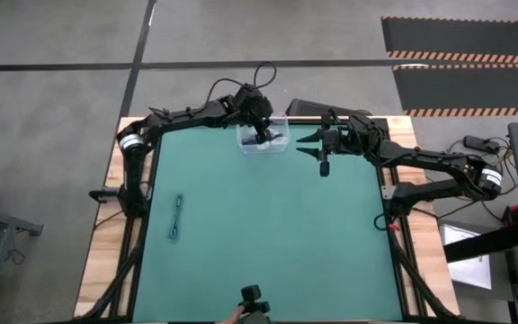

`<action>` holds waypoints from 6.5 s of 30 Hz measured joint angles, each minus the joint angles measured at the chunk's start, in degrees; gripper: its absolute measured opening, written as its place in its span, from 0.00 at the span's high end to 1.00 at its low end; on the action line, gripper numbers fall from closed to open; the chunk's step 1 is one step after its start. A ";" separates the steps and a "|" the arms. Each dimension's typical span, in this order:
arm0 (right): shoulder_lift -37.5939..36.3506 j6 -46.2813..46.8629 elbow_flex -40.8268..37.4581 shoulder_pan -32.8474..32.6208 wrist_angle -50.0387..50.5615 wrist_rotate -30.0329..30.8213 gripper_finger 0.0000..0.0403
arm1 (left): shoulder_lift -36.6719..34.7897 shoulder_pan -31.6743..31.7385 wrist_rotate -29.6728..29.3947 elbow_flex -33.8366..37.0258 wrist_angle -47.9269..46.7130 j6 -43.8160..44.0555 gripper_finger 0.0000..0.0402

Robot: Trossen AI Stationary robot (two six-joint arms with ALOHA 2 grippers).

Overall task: Pick and place USB-C Cables
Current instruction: Put the blue charger cable into the transparent bin

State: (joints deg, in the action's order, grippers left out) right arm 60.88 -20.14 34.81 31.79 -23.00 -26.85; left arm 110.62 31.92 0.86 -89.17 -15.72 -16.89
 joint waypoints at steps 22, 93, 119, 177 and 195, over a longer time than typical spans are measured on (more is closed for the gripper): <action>0.00 -0.42 0.00 0.00 0.07 0.00 0.75 | -8.73 -10.80 0.17 1.55 -23.04 9.46 0.77; -0.02 3.67 0.13 -0.55 0.18 -0.20 0.75 | -34.00 -33.53 -0.96 54.48 -40.51 79.47 0.77; -0.02 3.66 0.11 -0.54 0.20 -0.20 0.75 | -35.95 -33.48 -4.99 48.75 -37.23 72.37 0.97; 0.05 1.51 -1.22 -0.79 -3.43 -0.13 0.75 | -19.34 -10.68 -12.63 19.08 13.07 -6.30 0.97; 0.74 4.37 -1.36 -0.68 -3.32 10.12 0.75 | -12.29 -5.34 -9.85 10.88 1.37 -12.90 0.97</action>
State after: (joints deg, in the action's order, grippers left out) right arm 61.62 -15.77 33.45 31.11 -26.33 -16.73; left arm 98.32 26.58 -8.99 -78.28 -14.35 -29.79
